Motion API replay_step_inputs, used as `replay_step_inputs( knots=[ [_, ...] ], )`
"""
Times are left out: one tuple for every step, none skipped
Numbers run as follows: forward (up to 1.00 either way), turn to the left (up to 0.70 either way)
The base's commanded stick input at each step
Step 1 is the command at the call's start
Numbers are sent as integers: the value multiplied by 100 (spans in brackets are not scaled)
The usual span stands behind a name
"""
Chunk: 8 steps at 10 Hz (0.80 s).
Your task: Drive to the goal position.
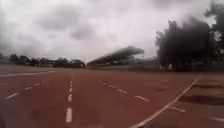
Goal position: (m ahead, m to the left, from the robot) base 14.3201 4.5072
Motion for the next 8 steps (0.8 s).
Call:
replay_step_inputs(
  knots=[
    [70, 0],
    [70, 0],
    [70, 0],
    [70, 0],
    [70, 0],
    [70, 0],
    [70, 0],
    [70, 0]
  ],
)
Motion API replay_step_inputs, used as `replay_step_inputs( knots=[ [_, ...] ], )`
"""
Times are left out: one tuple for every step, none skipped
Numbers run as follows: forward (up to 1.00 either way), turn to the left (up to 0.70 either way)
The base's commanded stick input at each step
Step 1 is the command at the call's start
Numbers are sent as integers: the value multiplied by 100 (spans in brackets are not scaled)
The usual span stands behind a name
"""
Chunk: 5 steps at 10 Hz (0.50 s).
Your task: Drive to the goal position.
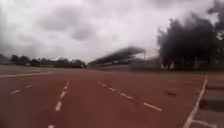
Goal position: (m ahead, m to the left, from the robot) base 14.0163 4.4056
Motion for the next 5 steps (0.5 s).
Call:
replay_step_inputs(
  knots=[
    [70, 0],
    [70, 0],
    [70, 0],
    [70, 0],
    [70, 0]
  ],
)
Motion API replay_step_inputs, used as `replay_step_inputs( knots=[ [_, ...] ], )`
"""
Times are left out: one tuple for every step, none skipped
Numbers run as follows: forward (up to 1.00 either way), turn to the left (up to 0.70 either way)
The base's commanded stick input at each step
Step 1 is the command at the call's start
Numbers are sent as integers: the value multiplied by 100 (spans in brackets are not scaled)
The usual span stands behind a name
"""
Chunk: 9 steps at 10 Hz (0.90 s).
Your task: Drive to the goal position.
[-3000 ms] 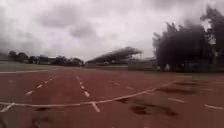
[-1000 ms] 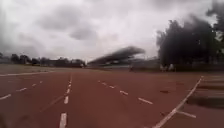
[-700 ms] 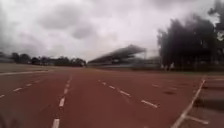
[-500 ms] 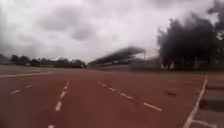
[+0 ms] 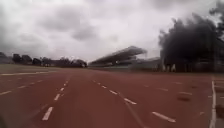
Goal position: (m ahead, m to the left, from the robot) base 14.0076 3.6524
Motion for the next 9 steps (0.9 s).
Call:
replay_step_inputs(
  knots=[
    [70, 0],
    [70, 0],
    [70, 0],
    [70, 0],
    [70, 0],
    [70, 0],
    [70, 0],
    [70, 0],
    [70, 0]
  ],
)
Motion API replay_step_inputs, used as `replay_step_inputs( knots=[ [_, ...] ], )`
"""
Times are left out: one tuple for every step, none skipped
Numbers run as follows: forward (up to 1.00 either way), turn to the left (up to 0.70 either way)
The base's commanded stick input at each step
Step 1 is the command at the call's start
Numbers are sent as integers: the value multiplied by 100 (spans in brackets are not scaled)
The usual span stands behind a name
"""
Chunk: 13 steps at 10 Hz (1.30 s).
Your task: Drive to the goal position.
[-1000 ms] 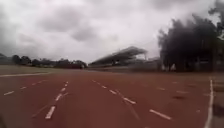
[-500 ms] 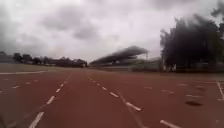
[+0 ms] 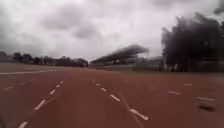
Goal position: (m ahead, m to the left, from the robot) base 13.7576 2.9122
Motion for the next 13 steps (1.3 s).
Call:
replay_step_inputs(
  knots=[
    [70, 0],
    [70, 0],
    [70, 0],
    [70, 0],
    [70, 0],
    [70, 0],
    [70, 0],
    [70, 0],
    [70, 0],
    [70, 0],
    [70, 0],
    [70, 0],
    [70, 0]
  ],
)
